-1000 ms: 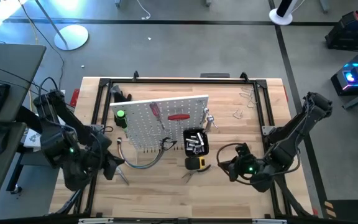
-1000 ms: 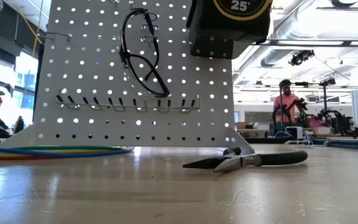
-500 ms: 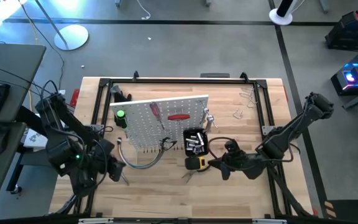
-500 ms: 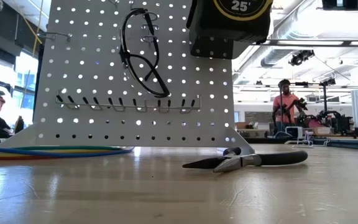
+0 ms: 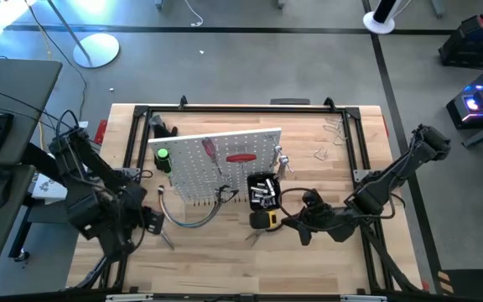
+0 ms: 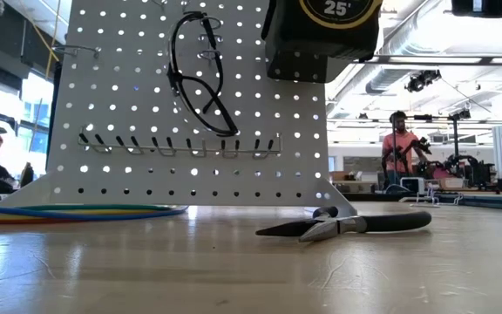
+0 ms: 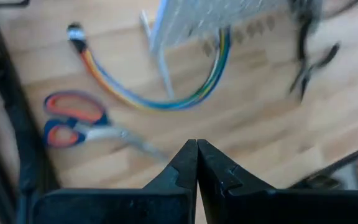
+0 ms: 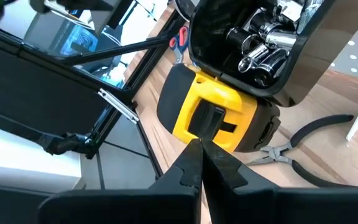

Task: Hang tools onto peg board
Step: Hang the plier on the peg board

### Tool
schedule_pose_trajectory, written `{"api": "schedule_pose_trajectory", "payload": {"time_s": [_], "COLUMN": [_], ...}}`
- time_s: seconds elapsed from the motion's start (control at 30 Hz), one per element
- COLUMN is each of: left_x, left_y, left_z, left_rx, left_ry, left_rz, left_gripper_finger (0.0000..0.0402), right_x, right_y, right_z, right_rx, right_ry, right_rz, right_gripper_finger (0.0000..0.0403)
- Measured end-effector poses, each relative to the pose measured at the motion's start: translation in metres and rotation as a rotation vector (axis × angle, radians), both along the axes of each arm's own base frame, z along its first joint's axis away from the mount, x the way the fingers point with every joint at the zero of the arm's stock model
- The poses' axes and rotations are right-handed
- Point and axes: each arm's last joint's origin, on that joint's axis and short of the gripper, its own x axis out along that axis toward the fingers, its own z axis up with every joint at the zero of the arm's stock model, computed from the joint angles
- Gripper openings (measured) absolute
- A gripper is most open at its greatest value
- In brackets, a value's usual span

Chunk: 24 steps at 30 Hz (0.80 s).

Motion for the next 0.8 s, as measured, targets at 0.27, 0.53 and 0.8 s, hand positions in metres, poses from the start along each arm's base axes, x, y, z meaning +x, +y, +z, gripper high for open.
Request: {"api": "schedule_pose_trajectory", "payload": {"time_s": [0.27, 0.53, 0.8], "left_x": [0.014, 0.014, 0.015], "left_y": [0.025, 0.041, 0.056], "left_z": [-0.013, -0.026, -0.039], "left_rx": [0.082, 0.116, 0.169], "left_ry": [-0.015, 0.022, 0.035], "left_rz": [0.086, 0.132, 0.189], "left_gripper_finger": [0.0000, 0.0000, 0.0000], "right_x": [0.000, 0.000, 0.000], "right_y": [0.001, 0.001, 0.001], "right_z": [0.000, 0.000, 0.000], "right_rx": [0.011, 0.020, 0.021], "right_ry": [0.008, 0.011, 0.011], "right_rz": [0.020, 0.034, 0.034], "right_gripper_finger": [0.0000, 0.0000, 0.0000]}}
